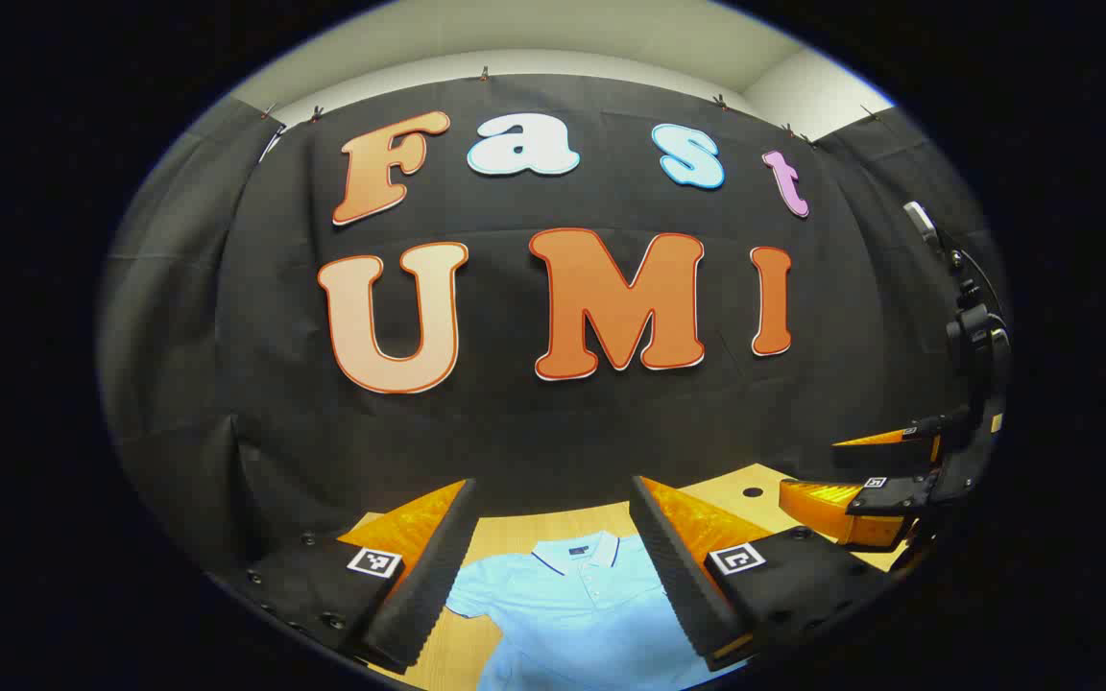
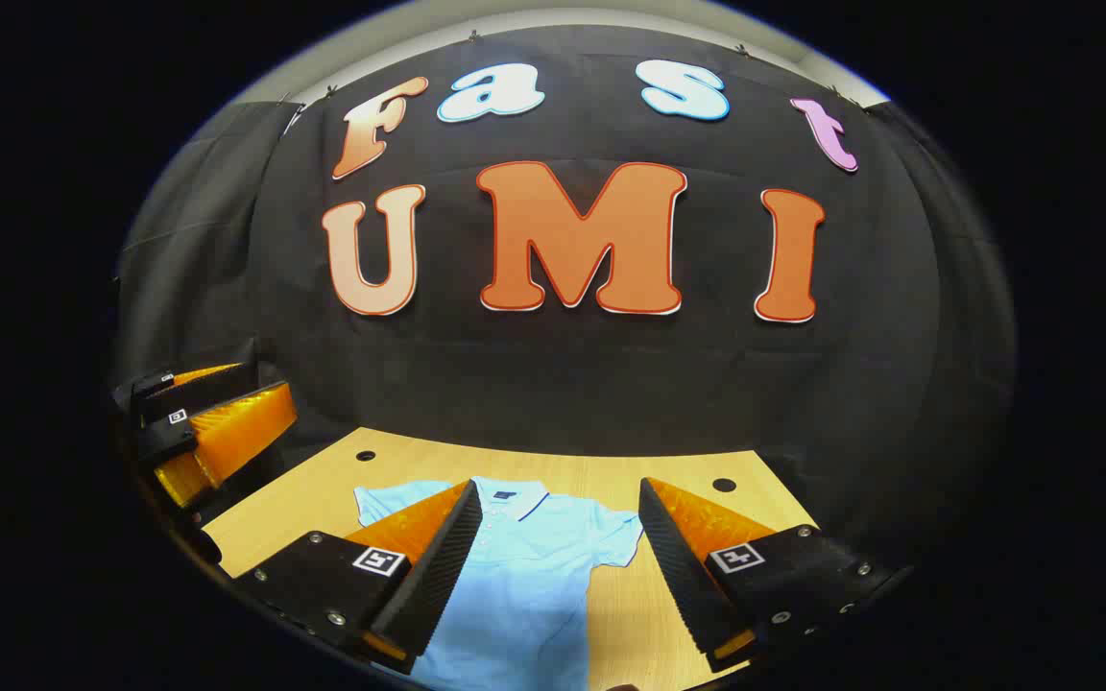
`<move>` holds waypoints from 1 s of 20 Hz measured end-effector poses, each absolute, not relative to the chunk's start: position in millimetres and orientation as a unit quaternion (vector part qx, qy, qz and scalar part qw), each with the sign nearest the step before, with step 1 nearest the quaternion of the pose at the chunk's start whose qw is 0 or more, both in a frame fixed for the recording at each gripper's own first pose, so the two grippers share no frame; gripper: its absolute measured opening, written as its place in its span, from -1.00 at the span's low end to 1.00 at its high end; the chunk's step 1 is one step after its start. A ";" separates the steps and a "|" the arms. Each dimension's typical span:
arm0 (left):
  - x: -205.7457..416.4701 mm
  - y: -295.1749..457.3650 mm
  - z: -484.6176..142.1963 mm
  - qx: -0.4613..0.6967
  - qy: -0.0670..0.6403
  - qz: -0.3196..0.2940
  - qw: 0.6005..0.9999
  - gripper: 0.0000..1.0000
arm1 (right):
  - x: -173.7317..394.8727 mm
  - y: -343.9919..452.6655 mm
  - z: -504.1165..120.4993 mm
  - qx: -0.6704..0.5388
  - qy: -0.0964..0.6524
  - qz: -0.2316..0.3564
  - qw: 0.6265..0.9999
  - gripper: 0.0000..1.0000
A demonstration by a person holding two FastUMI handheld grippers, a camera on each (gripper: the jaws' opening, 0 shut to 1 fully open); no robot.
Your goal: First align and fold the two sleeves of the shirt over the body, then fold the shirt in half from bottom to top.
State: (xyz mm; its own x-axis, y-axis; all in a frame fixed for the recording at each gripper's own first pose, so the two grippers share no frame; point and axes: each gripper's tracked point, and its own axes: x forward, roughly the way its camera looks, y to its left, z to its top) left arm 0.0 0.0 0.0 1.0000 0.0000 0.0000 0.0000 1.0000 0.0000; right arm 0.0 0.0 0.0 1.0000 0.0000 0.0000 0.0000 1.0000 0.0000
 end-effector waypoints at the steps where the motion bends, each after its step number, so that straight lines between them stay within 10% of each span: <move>1: -0.7 2.4 0.7 0.000 0.000 0.002 1.000 1.00 | 0.3 2.2 0.5 -0.002 0.000 0.001 1.000 0.98; 20: -1.1 39.0 -7.1 -0.006 -0.015 -0.022 1.000 1.00 | 20.5 0.0 -24.4 0.004 0.068 -0.053 0.996 0.98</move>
